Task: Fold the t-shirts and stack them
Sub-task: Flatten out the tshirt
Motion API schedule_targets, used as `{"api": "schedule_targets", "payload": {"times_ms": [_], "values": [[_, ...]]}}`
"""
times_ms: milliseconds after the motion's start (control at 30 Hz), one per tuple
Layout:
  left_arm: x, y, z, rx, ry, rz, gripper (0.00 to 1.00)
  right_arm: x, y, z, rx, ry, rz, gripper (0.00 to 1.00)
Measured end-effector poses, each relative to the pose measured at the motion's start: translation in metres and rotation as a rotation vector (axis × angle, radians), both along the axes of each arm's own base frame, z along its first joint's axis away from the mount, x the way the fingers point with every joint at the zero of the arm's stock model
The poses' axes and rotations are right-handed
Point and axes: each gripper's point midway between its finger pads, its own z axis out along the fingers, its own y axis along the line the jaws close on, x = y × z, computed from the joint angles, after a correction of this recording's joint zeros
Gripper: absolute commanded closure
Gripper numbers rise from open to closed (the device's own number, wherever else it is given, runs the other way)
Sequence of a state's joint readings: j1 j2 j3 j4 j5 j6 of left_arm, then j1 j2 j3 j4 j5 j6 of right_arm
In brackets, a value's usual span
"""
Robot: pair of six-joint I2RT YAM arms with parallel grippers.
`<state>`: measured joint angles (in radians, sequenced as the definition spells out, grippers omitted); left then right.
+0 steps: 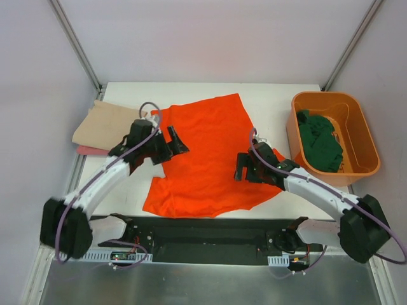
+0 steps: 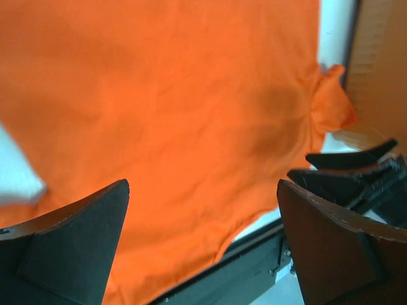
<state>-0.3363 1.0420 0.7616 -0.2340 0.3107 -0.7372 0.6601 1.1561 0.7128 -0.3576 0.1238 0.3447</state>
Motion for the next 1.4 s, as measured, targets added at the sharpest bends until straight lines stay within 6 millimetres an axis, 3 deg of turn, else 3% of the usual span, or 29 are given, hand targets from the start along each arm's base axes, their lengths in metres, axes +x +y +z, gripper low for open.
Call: {"api": "schedule_targets", "payload": {"times_ms": [133, 200, 367, 500, 633, 800, 933, 1100, 1200, 1333, 1400], "values": [[0.045, -0.024, -0.046, 0.069, 0.120, -0.050, 0.01, -0.005, -0.007, -0.032, -0.076, 0.103, -0.034, 0.04], [0.057, -0.029, -0.070, 0.097, 0.175, -0.059, 0.01, -0.007, -0.012, -0.044, -0.111, 0.152, -0.048, 0.04], [0.061, -0.030, -0.121, 0.146, 0.297, -0.075, 0.01, 0.004, -0.027, -0.065, -0.171, 0.249, -0.101, 0.04], [0.057, -0.036, -0.124, 0.128, 0.283, -0.083, 0.01, 0.040, -0.032, -0.064, -0.159, 0.281, -0.131, 0.04], [0.024, -0.055, -0.124, 0.116, 0.251, -0.117, 0.01, 0.096, -0.038, -0.064, -0.175, 0.319, -0.149, 0.04], [-0.055, -0.123, -0.121, 0.082, 0.241, -0.316, 0.01, 0.185, -0.027, -0.059, -0.221, 0.300, -0.075, 0.04], [-0.099, -0.165, -0.119, 0.057, 0.256, -0.461, 0.01, 0.240, -0.006, -0.050, -0.241, 0.221, 0.060, 0.04], [-0.092, -0.181, -0.106, 0.033, 0.231, -0.474, 0.01, 0.251, -0.002, -0.022, -0.322, 0.153, 0.163, 0.04], [-0.081, -0.180, -0.092, 0.050, 0.169, -0.464, 0.01, 0.239, -0.009, 0.003, -0.408, 0.107, 0.189, 0.04], [-0.065, -0.156, -0.064, 0.112, 0.053, -0.386, 0.01, 0.184, -0.024, 0.042, -0.476, 0.060, 0.178, 0.04], [-0.055, -0.135, -0.046, 0.118, -0.010, -0.319, 0.01, 0.146, -0.030, 0.057, -0.456, 0.027, 0.155, 0.04]]}}
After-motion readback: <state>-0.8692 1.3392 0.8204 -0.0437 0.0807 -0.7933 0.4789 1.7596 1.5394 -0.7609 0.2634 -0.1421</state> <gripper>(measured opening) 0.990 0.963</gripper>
